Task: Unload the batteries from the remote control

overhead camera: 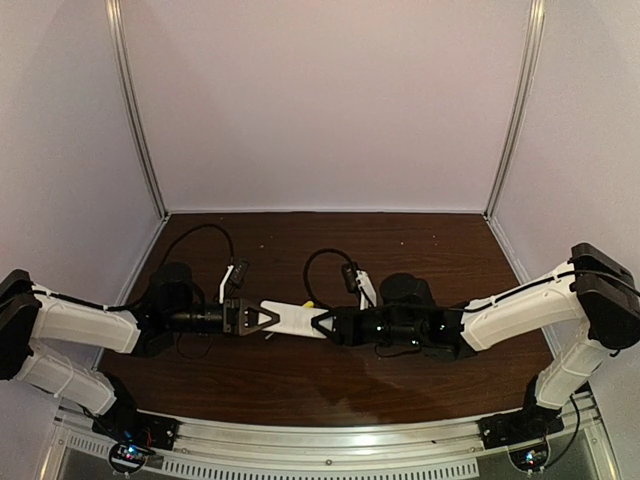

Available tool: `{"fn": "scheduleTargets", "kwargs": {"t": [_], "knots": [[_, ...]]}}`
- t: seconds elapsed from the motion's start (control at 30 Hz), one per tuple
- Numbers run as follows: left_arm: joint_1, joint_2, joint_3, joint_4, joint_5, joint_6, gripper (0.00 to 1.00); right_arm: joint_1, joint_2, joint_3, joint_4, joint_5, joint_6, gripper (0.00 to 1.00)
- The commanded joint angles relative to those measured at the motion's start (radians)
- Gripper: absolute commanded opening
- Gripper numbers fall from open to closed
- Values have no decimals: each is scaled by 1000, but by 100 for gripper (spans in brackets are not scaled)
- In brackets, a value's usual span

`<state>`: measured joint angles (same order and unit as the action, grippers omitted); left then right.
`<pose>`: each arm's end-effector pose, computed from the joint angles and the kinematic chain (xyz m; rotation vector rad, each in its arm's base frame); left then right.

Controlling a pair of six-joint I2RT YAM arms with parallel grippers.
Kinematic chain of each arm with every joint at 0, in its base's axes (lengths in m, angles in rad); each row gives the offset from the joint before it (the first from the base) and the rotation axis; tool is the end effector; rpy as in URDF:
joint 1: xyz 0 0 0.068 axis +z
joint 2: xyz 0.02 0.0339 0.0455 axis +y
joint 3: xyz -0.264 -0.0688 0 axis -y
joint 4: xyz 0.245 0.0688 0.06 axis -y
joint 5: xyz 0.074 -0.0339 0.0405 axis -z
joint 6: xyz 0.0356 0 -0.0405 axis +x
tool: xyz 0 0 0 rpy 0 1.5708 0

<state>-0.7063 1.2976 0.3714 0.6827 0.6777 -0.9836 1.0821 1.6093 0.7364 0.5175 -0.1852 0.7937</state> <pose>0.1701 -0.1745 0.1834 0.2814 2.1478 -1.7099 0.1518 0.2995 0.1902 -0.4562 2.1541 1.3529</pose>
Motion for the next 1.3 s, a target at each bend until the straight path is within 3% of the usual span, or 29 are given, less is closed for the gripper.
{"fn": "scheduleTargets", "kwargs": {"t": [0.0,0.6,0.87,1.27], "knots": [[1,-26,12,63,5,-4,0,15,-17,1,-13,-4,-25,40],[2,-24,13,71,21,-1,0,14,-14,-18,-33,24,-39,37],[2,-44,16,43,11,11,0,12,-11,-21,-55,49,-51,49],[2,-61,17,13,-5,23,0,13,-18,-15,-114,106,-57,48]]}}
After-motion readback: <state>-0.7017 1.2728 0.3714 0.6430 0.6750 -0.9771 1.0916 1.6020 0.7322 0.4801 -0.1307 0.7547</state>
